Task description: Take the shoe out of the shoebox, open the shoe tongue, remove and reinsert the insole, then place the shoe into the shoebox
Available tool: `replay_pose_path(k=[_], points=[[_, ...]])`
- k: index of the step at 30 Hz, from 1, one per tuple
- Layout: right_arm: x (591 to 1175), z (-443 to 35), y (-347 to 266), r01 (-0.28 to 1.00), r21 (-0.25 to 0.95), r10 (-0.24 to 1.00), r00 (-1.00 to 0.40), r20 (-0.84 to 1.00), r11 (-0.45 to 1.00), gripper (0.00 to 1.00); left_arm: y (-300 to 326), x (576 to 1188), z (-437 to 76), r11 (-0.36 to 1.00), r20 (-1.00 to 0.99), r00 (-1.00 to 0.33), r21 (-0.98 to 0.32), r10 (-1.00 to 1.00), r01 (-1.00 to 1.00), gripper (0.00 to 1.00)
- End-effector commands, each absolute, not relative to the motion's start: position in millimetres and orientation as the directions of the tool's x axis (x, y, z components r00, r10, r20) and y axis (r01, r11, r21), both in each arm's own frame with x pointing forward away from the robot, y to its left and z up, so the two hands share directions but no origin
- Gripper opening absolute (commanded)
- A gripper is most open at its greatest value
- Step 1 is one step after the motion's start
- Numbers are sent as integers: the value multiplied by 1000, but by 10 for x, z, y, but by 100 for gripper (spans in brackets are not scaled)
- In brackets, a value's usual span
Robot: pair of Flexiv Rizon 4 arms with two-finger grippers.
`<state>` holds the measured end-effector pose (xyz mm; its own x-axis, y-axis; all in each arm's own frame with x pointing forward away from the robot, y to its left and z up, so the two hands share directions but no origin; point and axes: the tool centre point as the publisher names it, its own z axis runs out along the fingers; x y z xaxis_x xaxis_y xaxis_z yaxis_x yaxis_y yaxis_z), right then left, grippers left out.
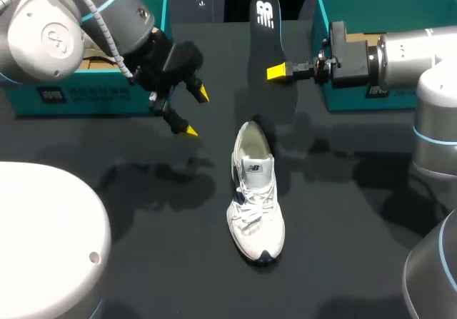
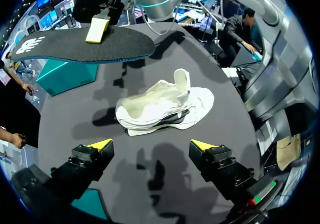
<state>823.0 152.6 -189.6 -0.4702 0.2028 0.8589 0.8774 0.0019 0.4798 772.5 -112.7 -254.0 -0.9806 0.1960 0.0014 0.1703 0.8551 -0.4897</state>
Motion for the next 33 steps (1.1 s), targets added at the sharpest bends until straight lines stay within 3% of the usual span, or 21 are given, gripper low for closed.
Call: replay_pose_path(k=[1,10,27,33], points=[[8397,-2077,1802,860,511,168,-504,847,6,0,-1275,7693,-2854,854,-29,-981,-489,191,181,100],[8410,-2300,1928,832,554,117,-547,829,-33,0,-1390,7743,-3211,853,-51,-982,-489,182,183,100],[8366,-2360,1941,818,573,88,-567,819,-53,0,-1420,7773,-3261,842,-35,-984,-513,176,169,100],[8387,-2460,1992,770,635,65,-632,773,-60,0,-1509,7742,-3378,853,-27,-983,-493,183,172,100]])
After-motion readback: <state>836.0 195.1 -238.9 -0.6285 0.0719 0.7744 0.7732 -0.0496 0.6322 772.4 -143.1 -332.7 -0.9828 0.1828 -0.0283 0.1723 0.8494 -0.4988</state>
